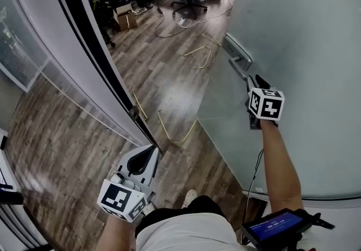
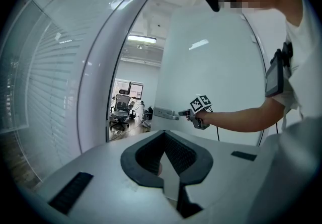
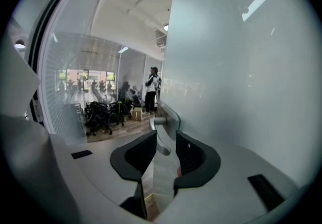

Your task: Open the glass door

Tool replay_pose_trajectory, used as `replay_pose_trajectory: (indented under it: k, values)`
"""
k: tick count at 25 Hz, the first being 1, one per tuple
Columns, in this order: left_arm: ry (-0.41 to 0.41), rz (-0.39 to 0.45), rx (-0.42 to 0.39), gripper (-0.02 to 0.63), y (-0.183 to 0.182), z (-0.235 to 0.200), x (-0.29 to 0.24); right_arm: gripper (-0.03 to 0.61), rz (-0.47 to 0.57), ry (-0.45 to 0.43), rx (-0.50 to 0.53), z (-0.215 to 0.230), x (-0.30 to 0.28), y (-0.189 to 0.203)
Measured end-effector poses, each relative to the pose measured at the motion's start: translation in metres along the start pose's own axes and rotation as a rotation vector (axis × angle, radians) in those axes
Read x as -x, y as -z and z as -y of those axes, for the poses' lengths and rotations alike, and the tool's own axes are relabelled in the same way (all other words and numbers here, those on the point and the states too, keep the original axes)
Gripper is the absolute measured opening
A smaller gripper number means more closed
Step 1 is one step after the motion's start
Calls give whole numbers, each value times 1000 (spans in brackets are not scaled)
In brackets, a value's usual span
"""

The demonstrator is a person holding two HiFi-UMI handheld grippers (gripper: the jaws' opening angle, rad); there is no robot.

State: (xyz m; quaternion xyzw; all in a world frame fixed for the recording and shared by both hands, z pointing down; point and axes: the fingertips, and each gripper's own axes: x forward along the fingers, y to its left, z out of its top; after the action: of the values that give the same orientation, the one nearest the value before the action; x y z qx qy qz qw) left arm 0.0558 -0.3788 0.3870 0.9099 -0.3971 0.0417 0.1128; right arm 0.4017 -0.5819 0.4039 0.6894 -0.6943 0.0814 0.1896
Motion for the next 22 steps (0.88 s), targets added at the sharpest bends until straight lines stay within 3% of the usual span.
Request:
replay_pose_trajectory:
  k: [5, 9, 16, 19, 22]
  values:
    - [33, 6, -12, 0, 4, 3, -13, 101, 259, 12, 2, 0, 61, -55]
    - [63, 10, -32, 0, 8, 10, -27, 91, 386, 2, -37, -4, 110, -71]
    - [114, 11, -49, 0, 6, -1, 22, 10, 464, -13, -49, -77, 197, -81]
    - [123, 15, -111, 0, 10, -8, 65, 3, 489, -38, -29, -128, 241, -76]
    - [138, 20, -113, 0, 17, -15, 96, 3, 471, -71, 8, -175, 271, -58]
